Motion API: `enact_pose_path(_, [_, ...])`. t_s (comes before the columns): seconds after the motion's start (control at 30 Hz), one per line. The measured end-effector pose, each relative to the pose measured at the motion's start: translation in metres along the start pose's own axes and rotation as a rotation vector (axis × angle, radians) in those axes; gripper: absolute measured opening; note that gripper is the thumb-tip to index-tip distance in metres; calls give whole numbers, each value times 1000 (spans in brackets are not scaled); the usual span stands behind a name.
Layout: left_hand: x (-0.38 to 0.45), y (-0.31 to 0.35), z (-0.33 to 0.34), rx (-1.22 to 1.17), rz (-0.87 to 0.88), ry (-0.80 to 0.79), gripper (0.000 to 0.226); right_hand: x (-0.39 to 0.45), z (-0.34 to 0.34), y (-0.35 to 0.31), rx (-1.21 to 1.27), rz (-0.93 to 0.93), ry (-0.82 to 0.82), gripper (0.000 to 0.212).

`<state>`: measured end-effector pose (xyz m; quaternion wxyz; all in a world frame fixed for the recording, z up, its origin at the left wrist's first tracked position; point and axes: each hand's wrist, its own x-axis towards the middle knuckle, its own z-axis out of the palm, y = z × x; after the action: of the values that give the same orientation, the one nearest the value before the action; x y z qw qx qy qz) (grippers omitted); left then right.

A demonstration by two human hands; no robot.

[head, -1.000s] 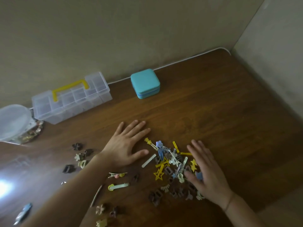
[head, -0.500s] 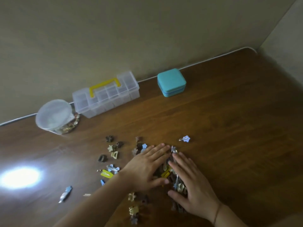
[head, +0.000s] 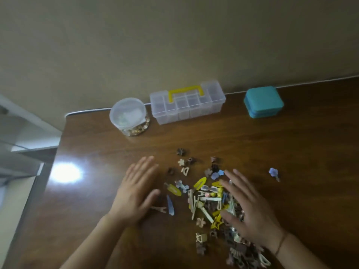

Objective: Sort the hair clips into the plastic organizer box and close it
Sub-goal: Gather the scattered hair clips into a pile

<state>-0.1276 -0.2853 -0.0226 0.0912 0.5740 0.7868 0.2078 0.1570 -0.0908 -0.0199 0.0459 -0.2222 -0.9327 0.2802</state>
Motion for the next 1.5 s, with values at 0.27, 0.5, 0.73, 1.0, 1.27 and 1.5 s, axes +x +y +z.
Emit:
enact_pose_path(0.27, [-26, -13, 24, 15, -404, 30, 84, 146, 3, -19, -188, -166, -295, 76])
enact_pose_path(0.5, [-5, 54, 52, -66, -264, -44, 83, 125, 5, -19, -301, -392, -470, 76])
enact_pose_path(0.73, [-36, 110, 69, -162, -203, -150, 86, 57, -8, -7, -290, -440, -573, 72])
enact_pose_path(1.0, [-37, 120, 77, -173, -238, -72, 80, 15, -45, 43, -36, -63, -31, 64])
enact_pose_path(1.27, [15, 119, 76, -149, -98, -175, 81, 25, -33, 55, -6, 100, -172, 78])
enact_pose_path(1.5, [14, 126, 81, -169, 18, -185, 78, 20, -11, 35, -84, -149, -282, 76])
